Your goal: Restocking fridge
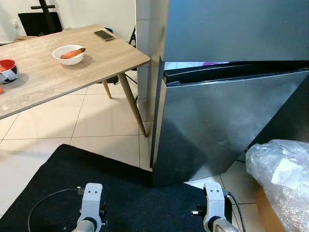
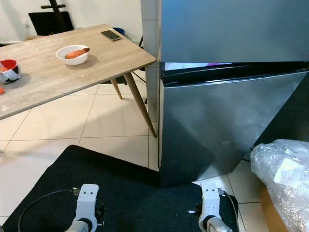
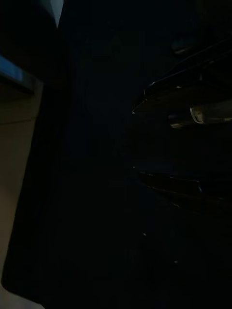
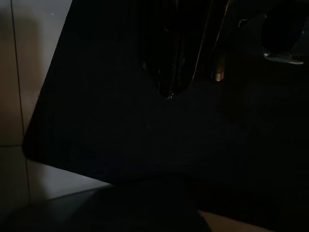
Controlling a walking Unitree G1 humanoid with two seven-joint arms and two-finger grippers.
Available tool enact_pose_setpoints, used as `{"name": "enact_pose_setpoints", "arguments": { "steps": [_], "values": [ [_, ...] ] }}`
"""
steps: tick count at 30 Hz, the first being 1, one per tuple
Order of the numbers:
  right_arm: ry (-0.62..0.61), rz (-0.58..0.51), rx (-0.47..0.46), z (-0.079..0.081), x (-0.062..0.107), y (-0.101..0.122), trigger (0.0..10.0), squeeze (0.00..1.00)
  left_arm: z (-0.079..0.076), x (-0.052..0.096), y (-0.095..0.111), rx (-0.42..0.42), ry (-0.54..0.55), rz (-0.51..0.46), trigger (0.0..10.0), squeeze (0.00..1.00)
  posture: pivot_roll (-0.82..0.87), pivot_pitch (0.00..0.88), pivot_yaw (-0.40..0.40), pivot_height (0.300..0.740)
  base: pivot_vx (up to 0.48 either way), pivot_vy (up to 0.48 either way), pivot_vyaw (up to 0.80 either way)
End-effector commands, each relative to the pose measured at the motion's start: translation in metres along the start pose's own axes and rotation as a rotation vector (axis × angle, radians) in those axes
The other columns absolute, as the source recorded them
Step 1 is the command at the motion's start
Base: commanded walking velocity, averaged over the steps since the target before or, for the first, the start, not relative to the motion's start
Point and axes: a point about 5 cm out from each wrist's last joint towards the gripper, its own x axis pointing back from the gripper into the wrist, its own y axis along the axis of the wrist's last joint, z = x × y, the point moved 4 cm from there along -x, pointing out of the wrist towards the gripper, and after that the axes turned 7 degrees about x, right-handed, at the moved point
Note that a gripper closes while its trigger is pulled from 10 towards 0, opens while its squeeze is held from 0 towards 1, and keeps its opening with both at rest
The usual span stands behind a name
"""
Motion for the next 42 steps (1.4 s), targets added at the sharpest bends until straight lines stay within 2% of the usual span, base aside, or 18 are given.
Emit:
{"name": "enact_pose_setpoints", "arguments": {
  "steps": [1,12,26,29,32,33,34,35,37,38,39,42],
  "values": [
    [-0.01,0.016,-0.014,-0.001,0.002,-0.006,10.0,0.0,-0.003,0.002,-0.005,-0.003,-0.01,0.01,10.0,0.0,-0.08,0.083,0.005,0.738,0.349,0.0,0.0],
    [-0.011,0.018,-0.014,-0.001,0.002,-0.007,10.0,0.0,-0.002,0.002,-0.006,-0.009,-0.012,0.015,10.0,0.0,-0.08,0.087,0.007,0.738,0.342,0.0,0.0],
    [-0.014,0.014,-0.013,-0.002,0.003,-0.008,10.0,0.0,-0.003,0.002,-0.003,-0.045,-0.027,-0.004,10.0,0.0,-0.08,0.093,0.011,0.738,0.0,0.0,0.0],
    [-0.007,-0.04,-0.01,-0.005,0.002,0.003,10.0,0.0,-0.013,0.001,0.007,-0.108,-0.1,-0.051,10.0,0.0,-0.08,0.096,0.009,0.738,0.0,0.0,0.0],
    [0.022,-0.096,-0.012,-0.004,0.001,0.016,10.0,0.0,-0.018,0.0,0.016,-0.132,-0.144,-0.094,10.0,0.0,-0.08,0.099,0.012,0.738,0.0,0.0,0.0],
    [0.061,-0.138,-0.009,-0.001,0.0,0.026,10.0,0.0,-0.023,0.001,0.023,-0.16,-0.185,-0.128,10.0,0.0,-0.08,0.1,0.012,0.738,0.0,0.0,0.0],
    [0.133,-0.208,-0.024,0.005,-0.001,0.044,10.0,0.0,-0.034,0.002,0.033,-0.222,-0.263,-0.182,10.0,0.0,-0.08,0.102,0.013,0.738,0.0,0.0,0.0],
    [0.133,-0.208,-0.024,0.005,-0.001,0.044,10.0,0.0,-0.034,0.002,0.033,-0.222,-0.263,-0.182,10.0,0.0,-0.08,0.102,0.013,0.738,0.0,0.0,0.0],
    [0.188,-0.269,-0.043,0.009,-0.002,0.06,10.0,0.0,-0.042,0.003,0.038,-0.276,-0.319,-0.209,10.0,0.0,-0.08,0.103,0.013,0.738,0.0,0.0,0.0],
    [0.215,-0.313,-0.046,0.011,-0.001,0.071,4.6,0.0,-0.045,0.004,0.04,-0.299,-0.34,-0.217,10.0,0.0,-0.08,0.103,0.014,0.738,0.0,0.0,0.0],
    [0.258,-0.393,-0.048,0.017,0.0,0.092,0.0,0.0,-0.048,0.004,0.043,-0.323,-0.359,-0.23,10.0,0.0,-0.08,0.104,0.013,0.738,0.0,0.0,0.0],
    [0.272,-0.418,-0.05,0.019,0.0,0.099,0.0,0.0,-0.049,0.004,0.044,-0.326,-0.362,-0.234,10.0,0.0,-0.08,0.104,0.013,0.738,0.0,0.0,0.0]
  ]
}}
